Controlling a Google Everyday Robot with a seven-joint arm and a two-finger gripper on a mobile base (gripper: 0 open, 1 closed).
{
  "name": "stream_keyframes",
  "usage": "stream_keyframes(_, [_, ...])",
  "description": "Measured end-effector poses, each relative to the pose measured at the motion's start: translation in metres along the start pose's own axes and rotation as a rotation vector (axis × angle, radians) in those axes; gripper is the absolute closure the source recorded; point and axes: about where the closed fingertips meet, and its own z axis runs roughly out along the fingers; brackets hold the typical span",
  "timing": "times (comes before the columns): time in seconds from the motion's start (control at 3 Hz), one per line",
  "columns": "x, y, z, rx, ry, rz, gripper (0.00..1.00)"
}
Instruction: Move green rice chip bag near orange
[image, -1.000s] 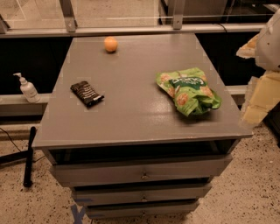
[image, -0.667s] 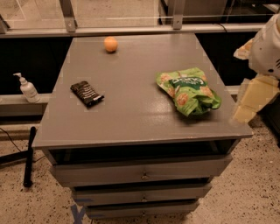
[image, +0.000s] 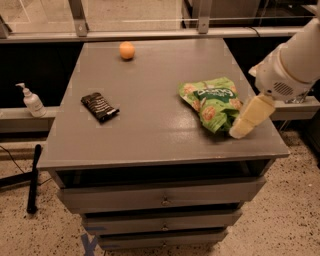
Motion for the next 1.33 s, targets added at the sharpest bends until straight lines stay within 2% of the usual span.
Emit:
stream_keyframes(0.33, [-0.009,0.005,0.03,-0.034,-0.038,0.051,0.0])
stream_keyframes(0.67, [-0.014,0.017,0.053,-0.074,-0.051,0.095,0.15])
stream_keyframes(1.0, [-0.023,0.025,0.066,-0.093,-0.069,0.119,0.39])
stream_keyframes(1.33, [-0.033,0.024,0.071,-0.091,-0.084,0.12,0.62])
